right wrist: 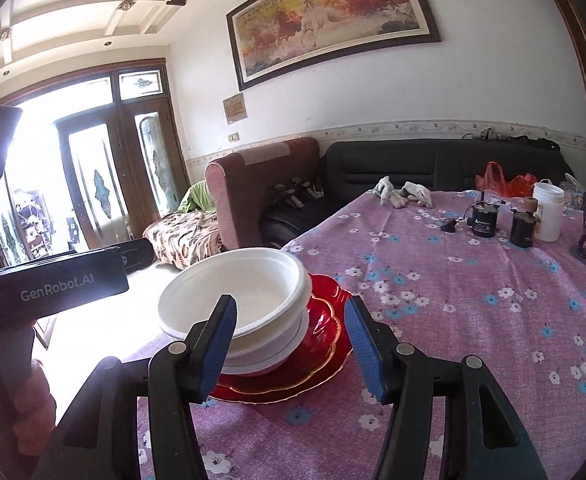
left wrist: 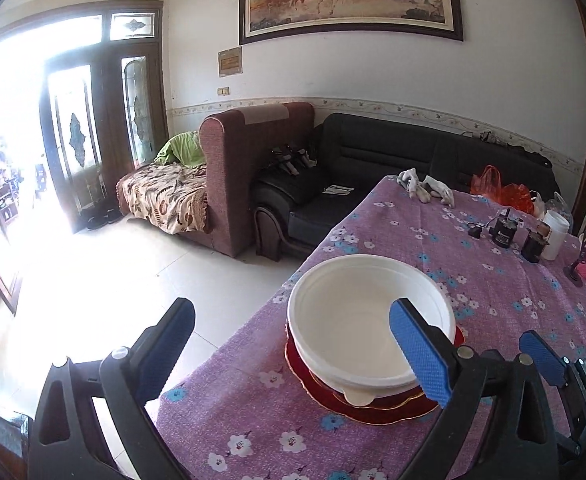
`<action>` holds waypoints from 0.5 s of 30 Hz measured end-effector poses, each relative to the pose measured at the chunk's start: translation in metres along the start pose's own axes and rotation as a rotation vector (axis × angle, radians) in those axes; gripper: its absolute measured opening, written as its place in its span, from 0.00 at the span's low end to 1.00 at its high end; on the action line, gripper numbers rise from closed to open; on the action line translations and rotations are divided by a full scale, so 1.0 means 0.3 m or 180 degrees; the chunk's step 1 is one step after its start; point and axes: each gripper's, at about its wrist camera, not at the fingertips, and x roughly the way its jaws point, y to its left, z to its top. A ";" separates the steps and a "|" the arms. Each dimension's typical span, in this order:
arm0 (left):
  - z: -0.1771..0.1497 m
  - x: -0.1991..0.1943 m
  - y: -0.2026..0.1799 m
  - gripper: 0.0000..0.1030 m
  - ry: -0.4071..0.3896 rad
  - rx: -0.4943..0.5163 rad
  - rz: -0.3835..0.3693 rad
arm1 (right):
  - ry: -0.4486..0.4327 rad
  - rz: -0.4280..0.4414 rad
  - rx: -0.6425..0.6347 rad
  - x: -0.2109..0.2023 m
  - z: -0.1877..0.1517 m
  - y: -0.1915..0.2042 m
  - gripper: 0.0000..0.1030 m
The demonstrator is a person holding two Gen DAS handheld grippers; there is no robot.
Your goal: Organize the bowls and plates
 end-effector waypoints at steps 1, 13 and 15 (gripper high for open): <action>-0.002 0.001 0.010 0.97 0.0005 -0.0017 -0.0016 | 0.0009 0.0014 -0.0022 0.003 -0.002 0.012 0.59; -0.001 -0.002 0.062 1.00 0.0032 -0.0145 -0.0101 | 0.0083 0.0036 -0.0130 0.026 -0.013 0.068 0.59; -0.004 0.000 0.062 1.00 0.0017 -0.0122 -0.0066 | 0.0090 0.0044 -0.0124 0.029 -0.016 0.072 0.59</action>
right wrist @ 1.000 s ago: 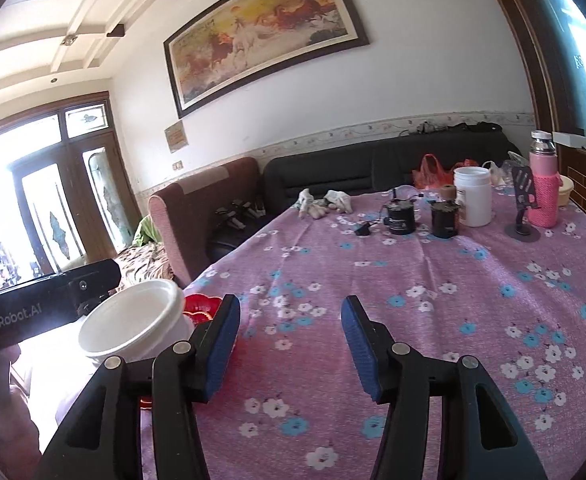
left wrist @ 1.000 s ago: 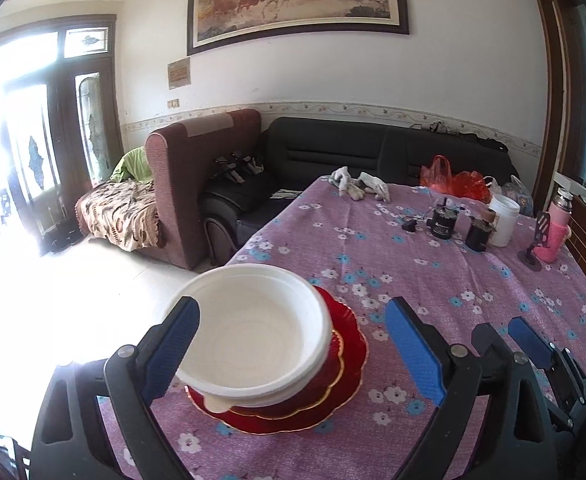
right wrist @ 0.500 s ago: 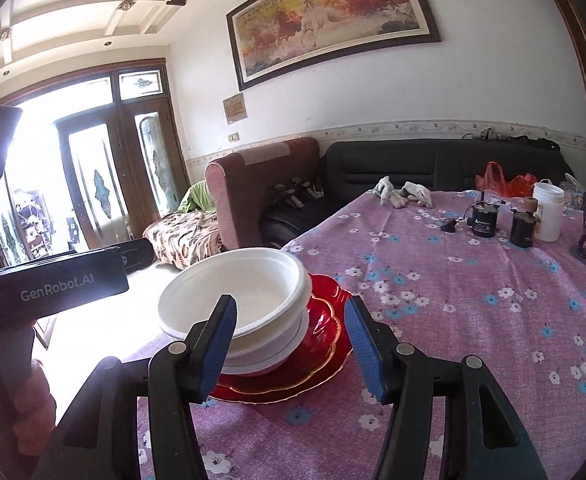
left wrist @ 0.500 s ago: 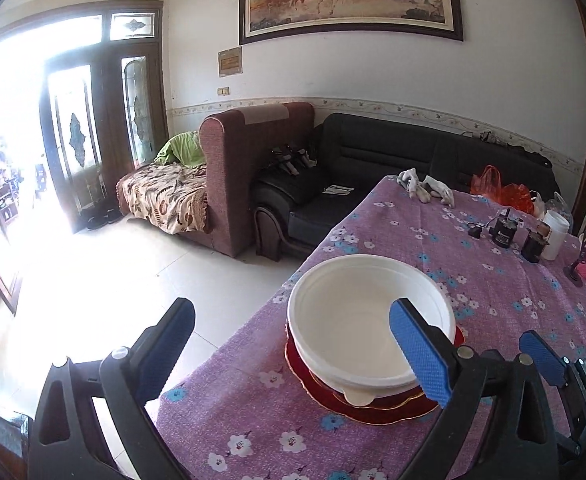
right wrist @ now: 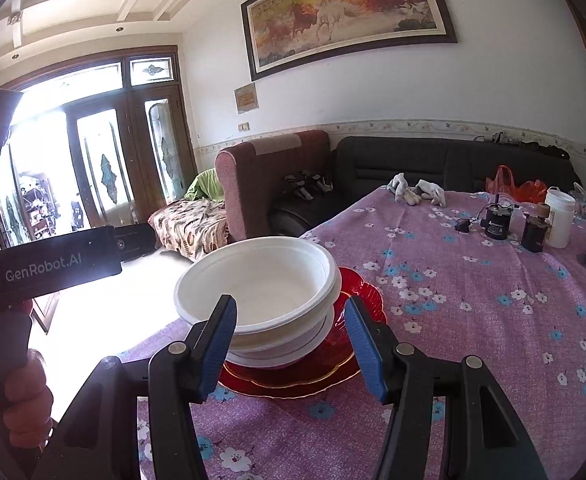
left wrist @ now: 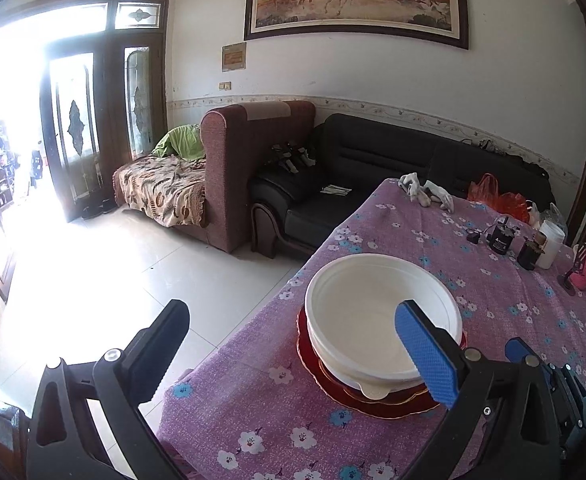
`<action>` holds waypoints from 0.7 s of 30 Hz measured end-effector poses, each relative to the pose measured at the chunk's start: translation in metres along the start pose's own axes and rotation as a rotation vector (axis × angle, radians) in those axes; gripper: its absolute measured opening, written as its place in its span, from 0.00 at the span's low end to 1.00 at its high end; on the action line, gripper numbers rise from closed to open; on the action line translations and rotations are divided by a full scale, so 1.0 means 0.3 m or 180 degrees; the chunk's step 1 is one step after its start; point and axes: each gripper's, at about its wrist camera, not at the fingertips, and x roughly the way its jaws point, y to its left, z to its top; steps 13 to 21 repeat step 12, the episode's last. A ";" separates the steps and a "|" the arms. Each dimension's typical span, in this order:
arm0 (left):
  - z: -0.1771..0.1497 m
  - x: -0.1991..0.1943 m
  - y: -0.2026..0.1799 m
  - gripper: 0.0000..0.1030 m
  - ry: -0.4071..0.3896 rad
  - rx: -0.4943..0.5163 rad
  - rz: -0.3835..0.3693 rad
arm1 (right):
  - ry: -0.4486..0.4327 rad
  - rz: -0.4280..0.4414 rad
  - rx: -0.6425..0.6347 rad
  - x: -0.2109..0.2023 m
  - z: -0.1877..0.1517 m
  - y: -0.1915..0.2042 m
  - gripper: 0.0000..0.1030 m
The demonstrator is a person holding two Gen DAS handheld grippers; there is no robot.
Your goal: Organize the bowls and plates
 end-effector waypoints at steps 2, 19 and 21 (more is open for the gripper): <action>0.001 0.004 -0.007 1.00 -0.0004 0.0019 -0.0010 | 0.0002 -0.0012 -0.0014 0.001 -0.001 0.004 0.59; -0.009 0.021 -0.022 1.00 0.0041 0.0091 -0.0106 | -0.0013 -0.0036 0.0000 0.005 -0.002 -0.001 0.59; -0.009 0.021 -0.022 1.00 0.0041 0.0091 -0.0106 | -0.0013 -0.0036 0.0000 0.005 -0.002 -0.001 0.59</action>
